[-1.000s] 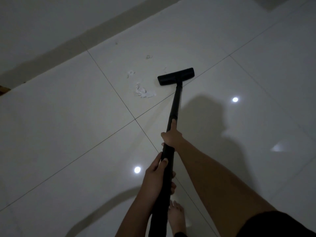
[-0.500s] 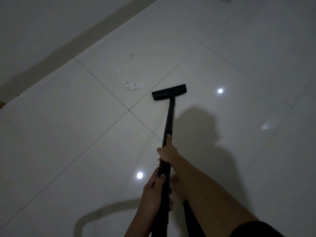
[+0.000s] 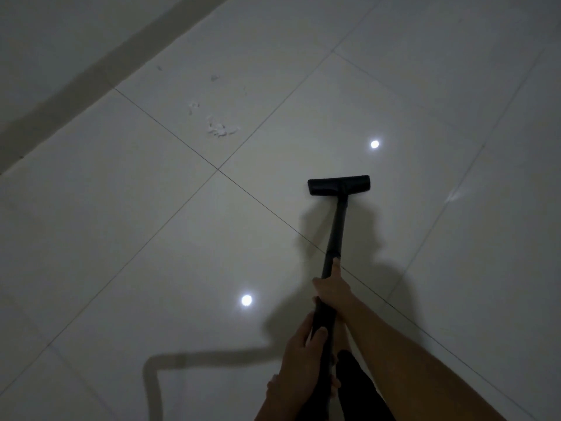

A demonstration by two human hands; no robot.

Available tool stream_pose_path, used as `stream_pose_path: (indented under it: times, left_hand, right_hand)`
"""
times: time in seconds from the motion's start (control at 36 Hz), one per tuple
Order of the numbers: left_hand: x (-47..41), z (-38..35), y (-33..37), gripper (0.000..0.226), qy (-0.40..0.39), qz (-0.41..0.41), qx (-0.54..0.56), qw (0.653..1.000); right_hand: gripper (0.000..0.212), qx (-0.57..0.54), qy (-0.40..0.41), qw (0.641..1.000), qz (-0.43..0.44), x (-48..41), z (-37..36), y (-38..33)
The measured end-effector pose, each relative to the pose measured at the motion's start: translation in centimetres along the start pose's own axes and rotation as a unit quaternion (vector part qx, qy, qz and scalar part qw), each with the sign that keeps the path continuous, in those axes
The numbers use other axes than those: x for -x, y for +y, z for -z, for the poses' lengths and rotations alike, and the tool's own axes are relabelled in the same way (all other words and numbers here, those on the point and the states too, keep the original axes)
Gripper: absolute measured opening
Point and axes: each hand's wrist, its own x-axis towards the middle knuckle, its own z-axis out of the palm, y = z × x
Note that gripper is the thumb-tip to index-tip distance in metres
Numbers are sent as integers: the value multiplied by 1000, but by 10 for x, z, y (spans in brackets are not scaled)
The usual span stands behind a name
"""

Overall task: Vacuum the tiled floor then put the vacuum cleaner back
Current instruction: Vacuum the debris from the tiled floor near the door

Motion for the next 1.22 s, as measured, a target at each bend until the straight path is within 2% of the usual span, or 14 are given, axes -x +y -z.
stream_pose_path:
  times: [0.25,0.33,0.44,0.53,0.72,0.92,1.03,1.11,1.22]
  left_hand:
    - [-18,-20,5,46,9,10,-31,999]
    - [-29,-21,16,38,3,-4,-21,1000]
    - [-45,-20,32,27,-6,-2,16,1000]
    - [-55,-18,44,35,-5,12,33,999]
    - [-70,-6,79,34,9,7,92,996]
    - [-79,26,99,27,90,12,139,986]
    - [-84,49,105,34,147,5,141,979]
    - [-88,69,113,24,168,-3,155,973]
    - [-97,104,130,27,188,-8,182,965]
  right_hand:
    - [79,-26,8,1000,-15,-17,24,0]
    - [80,-29,11,999,-19,-29,30,-11]
    - [79,-8,1,1000,-11,-44,39,-31]
    - [80,-9,-6,1000,-16,-53,45,-48]
    - [79,24,-24,999,-4,-69,43,-94]
    - [79,124,-69,989,50,-73,8,-144]
    - [81,158,-91,982,57,-74,-18,-174]
    - [82,180,-102,976,64,-78,-37,-197]
    - [83,201,-111,970,79,-86,-68,-231]
